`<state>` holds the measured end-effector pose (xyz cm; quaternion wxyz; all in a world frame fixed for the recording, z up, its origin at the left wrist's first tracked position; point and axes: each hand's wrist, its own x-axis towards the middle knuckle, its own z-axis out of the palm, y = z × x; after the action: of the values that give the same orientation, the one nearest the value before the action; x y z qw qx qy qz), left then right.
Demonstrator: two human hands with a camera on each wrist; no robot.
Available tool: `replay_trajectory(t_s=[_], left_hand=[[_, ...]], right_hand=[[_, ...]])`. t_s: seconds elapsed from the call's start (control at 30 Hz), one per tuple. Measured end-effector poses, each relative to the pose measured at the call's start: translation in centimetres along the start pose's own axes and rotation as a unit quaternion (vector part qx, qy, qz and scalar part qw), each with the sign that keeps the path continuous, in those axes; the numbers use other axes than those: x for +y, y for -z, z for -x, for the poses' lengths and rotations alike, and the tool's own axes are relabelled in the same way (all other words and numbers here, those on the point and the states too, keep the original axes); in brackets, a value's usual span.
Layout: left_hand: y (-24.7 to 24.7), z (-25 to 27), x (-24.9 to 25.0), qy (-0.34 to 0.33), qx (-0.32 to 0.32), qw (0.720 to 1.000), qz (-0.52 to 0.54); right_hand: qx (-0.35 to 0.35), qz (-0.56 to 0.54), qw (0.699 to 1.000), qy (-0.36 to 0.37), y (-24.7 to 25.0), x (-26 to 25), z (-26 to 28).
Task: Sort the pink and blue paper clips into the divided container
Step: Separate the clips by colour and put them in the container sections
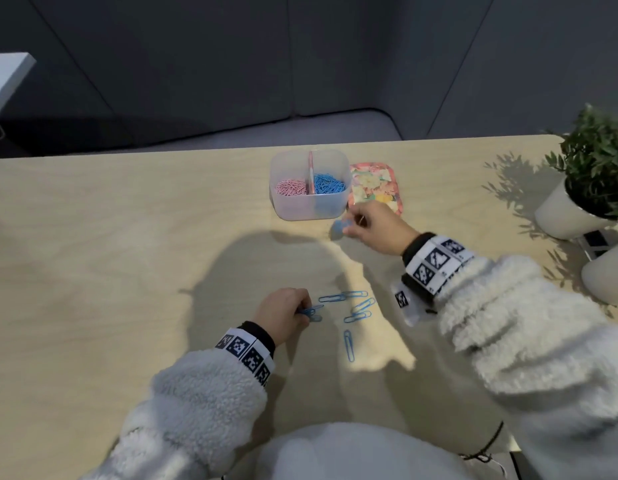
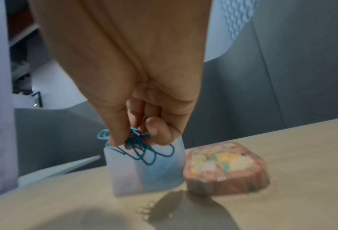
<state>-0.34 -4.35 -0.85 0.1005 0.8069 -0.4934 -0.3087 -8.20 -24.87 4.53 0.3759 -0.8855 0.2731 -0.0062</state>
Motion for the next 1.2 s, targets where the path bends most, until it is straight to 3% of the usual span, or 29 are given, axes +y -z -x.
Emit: replay_trajectory(t_s=[0.23,0.4,0.53,0.7,0.8,0.97,1.07,1.2], left_hand=[[0.5,0.1,-0.1,0.0,0.014,1.0,0.008],[1.3,-0.6,0.1,-0.006,0.006,1.0,0.024],[3.2,-2.3,1.2,-0.024,0.057,0.996,0.065],[7.5,-6.7,4.0,-0.036,0.176,0.975,0.134],[9.9,-10.0,5.6,-0.019,0.241,0.961,0.136],[11.9,-14.6,6.4,0.035,0.206,0.975,0.07],[12.2,-15.4,6.5,0.03,0.182,0.982,0.042],[11.9,-14.4,6.0,-0.005,0.192,0.981,0.005]], right_hand=[[0.097,0.011,0.991,-0.095,4.3,-1.4,-7.1],[0.096,-0.011,0.985,-0.145,3.2,-2.0,-10.2],[0.143,-0.042,0.98,-0.132,2.2,-1.9,-10.7],[0.145,-0.115,0.979,-0.087,2.5,-1.4,-8.7],[0.193,-0.167,0.966,-0.052,2.8,-0.4,-6.1],[0.174,-0.194,0.963,-0.067,1.3,2.2,-0.7],[0.132,-0.187,0.97,-0.086,-0.5,3.8,2.3],[0.06,-0.089,0.993,-0.058,-1.9,5.6,5.4]])
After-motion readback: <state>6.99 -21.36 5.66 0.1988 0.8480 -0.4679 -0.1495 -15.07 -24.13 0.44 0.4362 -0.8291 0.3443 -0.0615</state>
